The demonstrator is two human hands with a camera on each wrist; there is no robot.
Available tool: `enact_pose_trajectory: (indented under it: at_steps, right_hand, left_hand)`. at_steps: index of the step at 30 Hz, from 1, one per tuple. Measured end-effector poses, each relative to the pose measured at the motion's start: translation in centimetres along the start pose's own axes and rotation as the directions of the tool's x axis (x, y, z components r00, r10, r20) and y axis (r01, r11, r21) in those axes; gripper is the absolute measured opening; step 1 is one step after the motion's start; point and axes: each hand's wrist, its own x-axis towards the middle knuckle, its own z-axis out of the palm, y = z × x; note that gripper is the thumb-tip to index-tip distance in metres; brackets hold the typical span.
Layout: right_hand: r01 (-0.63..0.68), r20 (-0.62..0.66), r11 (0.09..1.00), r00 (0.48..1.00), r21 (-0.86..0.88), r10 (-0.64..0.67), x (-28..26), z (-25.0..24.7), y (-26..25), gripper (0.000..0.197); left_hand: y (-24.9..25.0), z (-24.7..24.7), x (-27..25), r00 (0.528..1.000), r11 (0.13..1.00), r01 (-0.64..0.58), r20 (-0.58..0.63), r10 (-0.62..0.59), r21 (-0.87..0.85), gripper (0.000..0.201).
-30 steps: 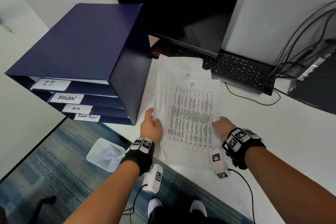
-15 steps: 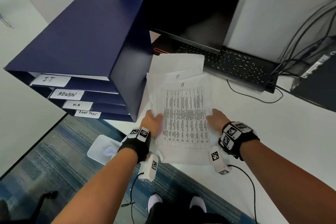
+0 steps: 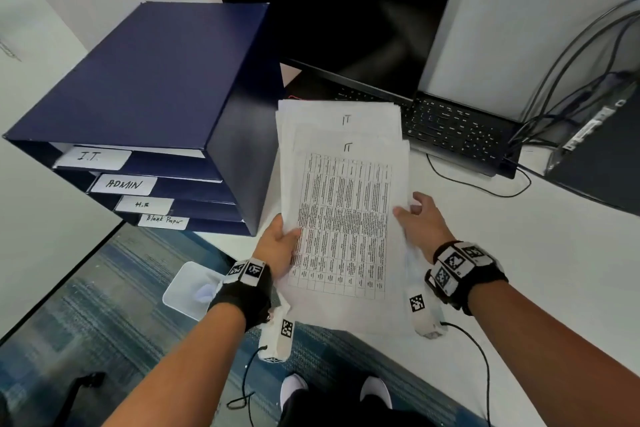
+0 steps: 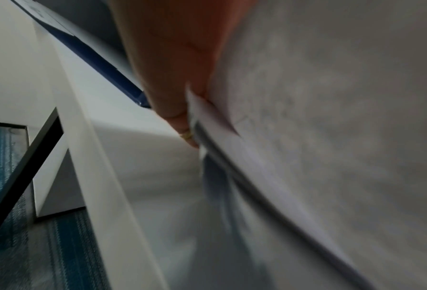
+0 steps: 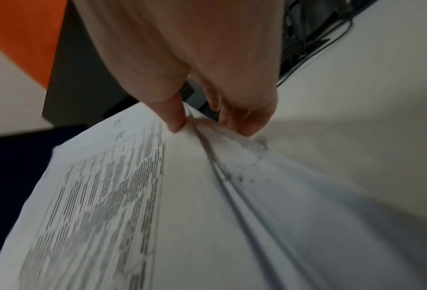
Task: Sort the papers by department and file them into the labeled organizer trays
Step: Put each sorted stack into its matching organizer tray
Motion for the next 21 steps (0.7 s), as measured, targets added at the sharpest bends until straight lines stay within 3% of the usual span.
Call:
enact_pose_trajectory:
  at_steps: [4,8,13,16,18,21]
  right_hand:
    - [-0.01,0.152,0.969,0.988,0.248,-0.028,-0.4,-0.4,-1.1,0.018]
    - [0.238,-0.01,0.957,0.971,0.166,-0.239,-2.0,-0.6,-2.8,0.023]
    - [0.488,-0.21,0.837,0.87,0.246,-0.445,-5.7,-0.8,-6.2,0.025]
    - [0.602,-0.264,0.738,0.798,0.305,-0.542,-7.8,-0.5,-7.6,0.024]
    - [0.616,-0.271,0.716,0.788,0.329,-0.553,-8.5,-0.1,-7.7,0.026]
    - [0.562,-0.261,0.727,0.827,0.395,-0.497,-8.5,0.1,-6.8,0.034]
  left_hand:
    - [1.6,0.4,-1.4,0.994,0.992,-0.098,-0.064,0.093,-0.078,0.024]
    - [3.3,1.0,-1.9,0.95,0.959,-0.26,-0.146,0.275,0.116,0.037]
    - [7.2,1.3,-3.5,0.832,0.884,-0.442,-0.298,0.468,0.156,0.028]
    - [8.3,1.4,-4.4,0.755,0.835,-0.538,-0.376,0.537,0.114,0.02]
    - [8.6,1.6,-5.0,0.753,0.816,-0.578,-0.381,0.536,0.003,0.023]
    - [8.5,1.7,-5.4,0.77,0.799,-0.591,-0.375,0.516,-0.112,0.036]
